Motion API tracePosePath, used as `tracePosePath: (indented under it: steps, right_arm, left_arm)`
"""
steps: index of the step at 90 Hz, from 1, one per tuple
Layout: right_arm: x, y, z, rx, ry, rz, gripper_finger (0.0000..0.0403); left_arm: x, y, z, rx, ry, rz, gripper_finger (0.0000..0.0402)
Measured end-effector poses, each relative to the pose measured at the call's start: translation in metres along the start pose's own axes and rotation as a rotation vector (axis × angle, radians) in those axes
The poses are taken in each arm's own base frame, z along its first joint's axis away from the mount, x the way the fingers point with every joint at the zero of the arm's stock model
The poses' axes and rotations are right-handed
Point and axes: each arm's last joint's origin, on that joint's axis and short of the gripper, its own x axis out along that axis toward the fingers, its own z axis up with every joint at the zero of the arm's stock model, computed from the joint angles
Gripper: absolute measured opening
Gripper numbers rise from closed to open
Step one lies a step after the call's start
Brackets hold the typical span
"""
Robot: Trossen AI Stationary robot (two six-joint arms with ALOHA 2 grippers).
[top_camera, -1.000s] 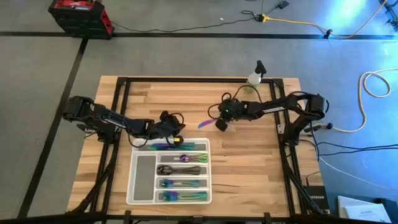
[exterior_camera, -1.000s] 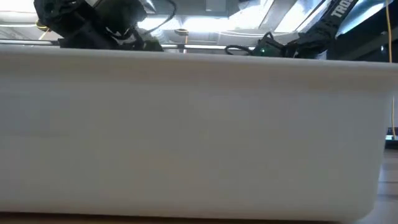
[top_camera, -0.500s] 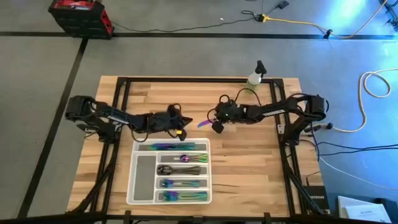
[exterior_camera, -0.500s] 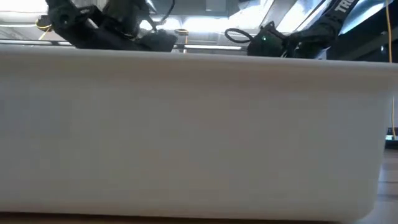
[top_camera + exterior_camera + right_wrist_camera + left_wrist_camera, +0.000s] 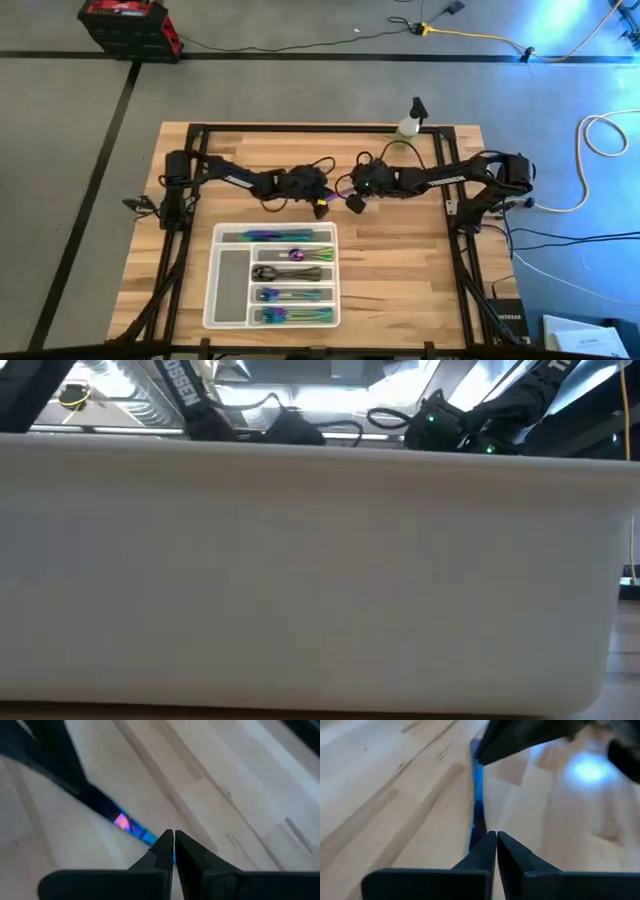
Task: Sort silverware
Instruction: Put the blue table knife into the white silverware tray
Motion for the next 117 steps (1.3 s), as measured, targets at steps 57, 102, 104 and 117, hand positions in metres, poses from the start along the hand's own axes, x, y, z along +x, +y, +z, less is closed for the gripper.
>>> tracePosePath:
  steps: [57, 102, 104, 117]
  right_arm:
    - [0.0, -0.003, -0.003, 0.038, 0.015, -0.064, 0.0]
    - [0.0, -0.003, -0.003, 0.032, 0.017, -0.07, 0.0]
    - [0.0, -0.003, -0.003, 0.032, 0.016, -0.069, 0.0]
    - [0.0, -0.003, -0.003, 0.031, 0.017, -0.069, 0.0]
  left_arm:
    - [0.002, 0.011, -0.014, 0.08, 0.187, 0.098, 0.0]
    - [0.007, 0.013, -0.016, 0.128, 0.173, 0.14, 0.0]
    - [0.006, 0.013, -0.015, 0.135, 0.168, 0.148, 0.0]
    - [-0.001, 0.014, -0.007, 0.18, 0.146, 0.194, 0.0]
